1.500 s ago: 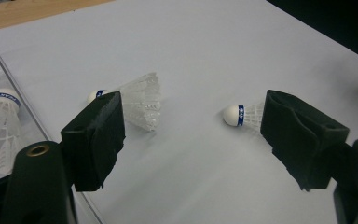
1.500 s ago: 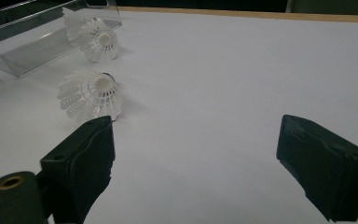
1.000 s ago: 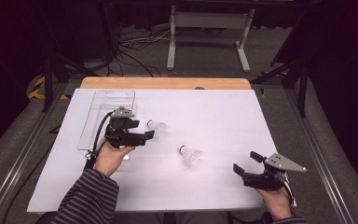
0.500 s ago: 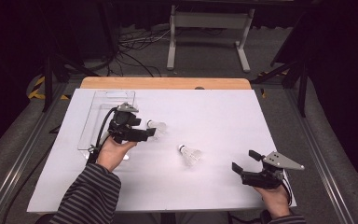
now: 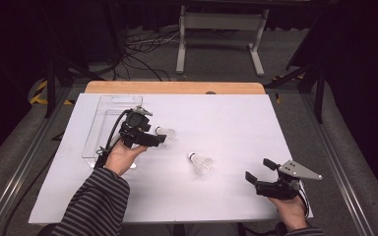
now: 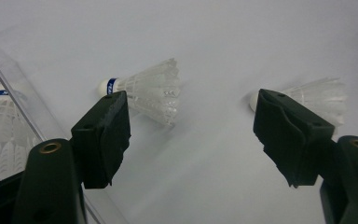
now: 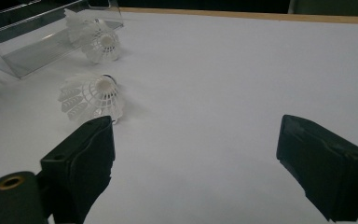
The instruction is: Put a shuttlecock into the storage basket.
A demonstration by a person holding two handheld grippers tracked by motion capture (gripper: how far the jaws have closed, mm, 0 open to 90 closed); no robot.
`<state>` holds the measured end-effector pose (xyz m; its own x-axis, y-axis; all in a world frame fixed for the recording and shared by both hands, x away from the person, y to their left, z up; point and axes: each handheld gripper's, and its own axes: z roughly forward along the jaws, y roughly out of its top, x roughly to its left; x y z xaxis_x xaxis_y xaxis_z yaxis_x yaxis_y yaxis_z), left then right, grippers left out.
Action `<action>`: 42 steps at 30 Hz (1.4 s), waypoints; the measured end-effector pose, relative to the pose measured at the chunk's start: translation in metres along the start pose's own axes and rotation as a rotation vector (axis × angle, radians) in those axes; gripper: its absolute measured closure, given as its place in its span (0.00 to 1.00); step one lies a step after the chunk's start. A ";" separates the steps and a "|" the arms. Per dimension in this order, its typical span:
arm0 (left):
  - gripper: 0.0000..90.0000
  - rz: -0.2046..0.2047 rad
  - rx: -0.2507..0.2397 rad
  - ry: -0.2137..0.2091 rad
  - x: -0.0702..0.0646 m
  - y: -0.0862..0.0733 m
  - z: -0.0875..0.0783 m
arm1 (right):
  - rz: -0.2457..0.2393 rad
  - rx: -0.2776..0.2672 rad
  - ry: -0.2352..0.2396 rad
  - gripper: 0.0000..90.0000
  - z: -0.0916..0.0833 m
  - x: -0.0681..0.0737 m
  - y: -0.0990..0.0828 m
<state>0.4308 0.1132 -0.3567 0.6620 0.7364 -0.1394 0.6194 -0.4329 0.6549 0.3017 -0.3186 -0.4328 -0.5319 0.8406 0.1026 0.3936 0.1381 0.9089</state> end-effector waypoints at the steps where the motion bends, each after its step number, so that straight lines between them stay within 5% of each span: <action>1: 0.31 -0.007 0.008 -0.002 0.000 0.001 0.001 | 0.002 -0.001 0.001 0.14 0.000 0.000 0.000; 9: 0.33 -0.046 0.072 -0.009 0.006 0.006 0.010 | -0.002 0.006 0.001 0.14 0.000 0.000 0.000; 19: 0.38 -0.026 0.144 0.038 0.006 0.014 0.022 | 0.000 0.008 0.001 0.14 0.000 0.000 -0.001; 42: 0.44 -0.029 0.198 0.070 0.013 0.022 0.041 | 0.002 0.009 0.009 0.14 0.001 0.000 0.000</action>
<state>0.4701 0.0923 -0.3745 0.6159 0.7815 -0.0996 0.7134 -0.4996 0.4915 0.3021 -0.3184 -0.4334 -0.5372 0.8365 0.1083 0.4013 0.1406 0.9051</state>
